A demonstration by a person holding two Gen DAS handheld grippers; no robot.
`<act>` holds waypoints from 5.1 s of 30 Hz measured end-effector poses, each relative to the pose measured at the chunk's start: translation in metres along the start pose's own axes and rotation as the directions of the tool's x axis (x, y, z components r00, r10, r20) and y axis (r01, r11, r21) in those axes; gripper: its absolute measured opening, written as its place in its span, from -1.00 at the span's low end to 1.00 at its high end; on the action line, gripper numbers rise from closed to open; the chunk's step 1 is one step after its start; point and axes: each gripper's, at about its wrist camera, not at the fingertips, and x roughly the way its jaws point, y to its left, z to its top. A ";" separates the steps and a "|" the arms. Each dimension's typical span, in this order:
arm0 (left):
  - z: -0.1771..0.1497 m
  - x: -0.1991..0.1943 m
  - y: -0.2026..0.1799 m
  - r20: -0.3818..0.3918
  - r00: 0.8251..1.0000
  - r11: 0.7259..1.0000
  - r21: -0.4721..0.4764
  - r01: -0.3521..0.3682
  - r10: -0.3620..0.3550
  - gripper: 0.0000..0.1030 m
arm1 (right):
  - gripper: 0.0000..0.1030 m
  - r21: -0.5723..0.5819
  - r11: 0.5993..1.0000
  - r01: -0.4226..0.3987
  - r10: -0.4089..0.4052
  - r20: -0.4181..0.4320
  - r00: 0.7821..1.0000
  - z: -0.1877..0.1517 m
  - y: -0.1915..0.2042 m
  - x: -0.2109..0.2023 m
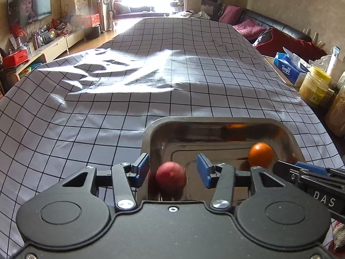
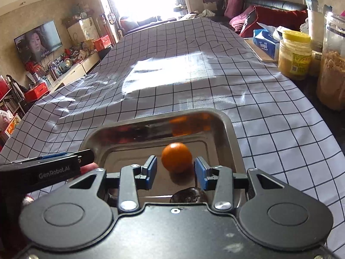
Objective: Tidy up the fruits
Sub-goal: 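Open the left gripper to drop the radish while the right gripper drops the orange, then withdraw both tools from the tray back toward the remaining fruit, then grasp a red tomato with the left gripper while the right gripper grasps the cucumber chunk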
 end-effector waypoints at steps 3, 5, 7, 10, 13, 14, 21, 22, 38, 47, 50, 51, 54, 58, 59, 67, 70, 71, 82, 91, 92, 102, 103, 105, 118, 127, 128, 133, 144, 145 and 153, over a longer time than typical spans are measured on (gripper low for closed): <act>0.000 0.000 0.000 -0.003 1.000 1.000 0.003 0.005 -0.004 0.08 | -0.17 -0.005 1.000 -0.004 0.003 -0.009 1.000 -0.001 0.001 0.003; -0.001 0.000 0.000 -0.005 1.000 1.000 0.002 0.004 -0.004 0.08 | -0.17 -0.009 1.000 -0.001 0.001 -0.013 1.000 -0.001 0.002 0.004; -0.001 0.001 0.000 -0.007 1.000 1.000 0.003 0.003 -0.003 0.08 | -0.17 -0.011 1.000 -0.001 0.001 -0.017 1.000 -0.001 0.002 0.005; -0.001 0.003 0.000 -0.015 1.000 1.000 0.004 0.003 -0.003 0.08 | -0.17 -0.010 1.000 -0.003 0.003 -0.023 1.000 -0.001 0.001 0.006; -0.002 0.005 -0.001 -0.023 1.000 1.000 0.004 0.002 -0.002 0.08 | -0.17 -0.008 1.000 -0.003 0.003 -0.029 1.000 -0.001 0.001 0.007; -0.002 0.005 -0.001 -0.025 1.000 1.000 0.005 0.002 -0.002 0.08 | -0.17 -0.007 1.000 -0.005 0.005 -0.031 0.999 0.000 0.000 0.008; -0.003 0.007 -0.002 -0.033 0.999 1.000 0.010 0.000 0.000 0.08 | -0.17 -0.006 1.000 -0.010 0.009 -0.036 0.999 0.000 0.000 0.010; -0.003 0.007 -0.002 -0.034 0.999 1.000 0.009 0.000 0.000 0.08 | -0.17 -0.006 1.000 -0.010 0.010 -0.036 0.999 0.000 0.000 0.010; -0.004 0.007 -0.003 -0.039 0.999 1.000 0.013 0.005 -0.004 0.08 | -0.17 -0.011 1.000 -0.015 0.015 -0.041 0.999 -0.002 0.000 0.011; -0.004 0.009 -0.004 -0.045 0.999 1.000 0.018 0.006 -0.005 0.08 | -0.17 -0.009 1.000 -0.015 0.015 -0.043 0.999 -0.001 0.000 0.011; -0.004 0.009 -0.005 -0.050 0.999 1.000 0.019 0.007 -0.006 0.08 | -0.17 -0.009 1.000 -0.015 0.015 -0.045 0.999 -0.001 0.000 0.011; -0.004 0.009 -0.005 -0.050 0.999 1.000 0.020 0.007 -0.006 0.08 | -0.17 -0.008 1.000 -0.014 0.014 -0.044 0.999 -0.001 0.000 0.011; -0.004 0.009 -0.005 -0.051 0.999 1.000 0.022 0.006 -0.005 0.08 | -0.17 -0.006 1.000 -0.014 0.014 -0.046 0.999 -0.001 0.000 0.012; -0.003 0.007 -0.005 -0.056 0.998 1.000 0.020 0.016 -0.015 0.08 | -0.17 0.002 1.000 -0.016 0.017 -0.050 0.999 -0.001 -0.001 0.012; -0.003 0.005 -0.005 -0.055 0.998 1.000 0.019 0.021 -0.020 0.08 | -0.17 0.003 1.000 -0.014 0.014 -0.048 0.999 -0.001 -0.002 0.012; 0.000 -0.024 -0.010 -0.010 0.999 0.999 0.028 0.039 -0.038 0.08 | -0.17 0.021 1.000 0.005 -0.005 -0.019 1.000 0.001 -0.001 -0.005; -0.007 -0.041 -0.009 0.000 0.999 0.998 0.041 0.054 -0.054 0.08 | -0.17 0.024 1.000 -0.003 0.003 0.016 1.000 -0.004 -0.004 -0.031; -0.010 -0.046 -0.009 0.004 0.998 0.997 0.045 0.056 -0.056 0.08 | -0.17 0.020 1.000 -0.003 0.003 0.029 1.000 -0.006 -0.005 -0.041; -0.063 -0.090 -0.001 -0.026 0.995 0.991 0.087 0.100 -0.098 0.08 | -0.17 0.022 1.000 -0.010 0.008 0.092 0.996 -0.059 -0.015 -0.113; -0.102 -0.103 0.001 -0.058 0.992 0.988 0.099 0.115 -0.110 0.08 | -0.17 0.049 0.999 -0.011 0.008 0.055 0.998 -0.111 -0.018 -0.127; -0.105 -0.104 0.000 -0.061 0.992 0.988 0.101 0.119 -0.113 0.08 | -0.17 0.048 0.999 -0.006 0.004 0.052 0.999 -0.116 -0.017 -0.126; -0.125 -0.099 -0.006 -0.109 0.983 0.979 0.124 0.162 -0.149 0.08 | -0.17 0.029 1.000 -0.004 0.004 -0.019 1.000 -0.147 -0.012 -0.113; -0.125 -0.097 -0.007 -0.117 0.982 0.979 0.122 0.164 -0.150 0.08 | -0.17 0.030 1.000 -0.002 0.002 -0.023 1.000 -0.147 -0.012 -0.111; -0.125 -0.092 -0.009 -0.130 0.979 0.978 0.121 0.170 -0.154 0.08 | -0.17 0.031 1.000 0.005 -0.004 -0.027 1.000 -0.145 -0.013 -0.109; -0.120 -0.070 -0.016 -0.186 0.973 0.984 0.085 0.157 -0.139 0.08 | -0.17 -0.010 1.000 0.022 -0.023 -0.037 0.999 -0.141 -0.006 -0.103; -0.115 -0.070 -0.013 -0.193 0.968 0.983 0.055 0.174 -0.160 -0.19 | -0.17 -0.044 0.999 0.015 -0.017 -0.046 0.999 -0.138 0.002 -0.097; -0.115 -0.071 -0.012 -0.190 0.969 0.984 0.053 0.173 -0.160 -0.19 | -0.17 -0.047 0.999 0.016 -0.018 -0.048 0.999 -0.139 0.003 -0.096; -0.113 -0.076 -0.002 -0.178 0.970 0.984 0.027 0.176 -0.168 -0.16 | -0.17 -0.052 0.998 0.027 -0.030 -0.067 0.997 -0.140 0.004 -0.087; -0.109 -0.085 0.019 -0.130 0.982 0.991 -0.005 0.135 -0.135 -0.06 | -0.15 -0.060 0.998 0.034 -0.038 -0.059 0.998 -0.138 0.007 -0.077; -0.109 -0.086 0.021 -0.126 0.984 0.992 -0.008 0.129 -0.129 -0.06 | -0.13 -0.060 0.998 0.035 -0.038 -0.057 0.998 -0.138 0.007 -0.076; -0.109 -0.088 0.029 -0.109 0.987 0.993 -0.002 0.120 -0.120 -0.06 | -0.01 -0.064 0.997 0.050 -0.052 -0.031 0.998 -0.135 0.011 -0.070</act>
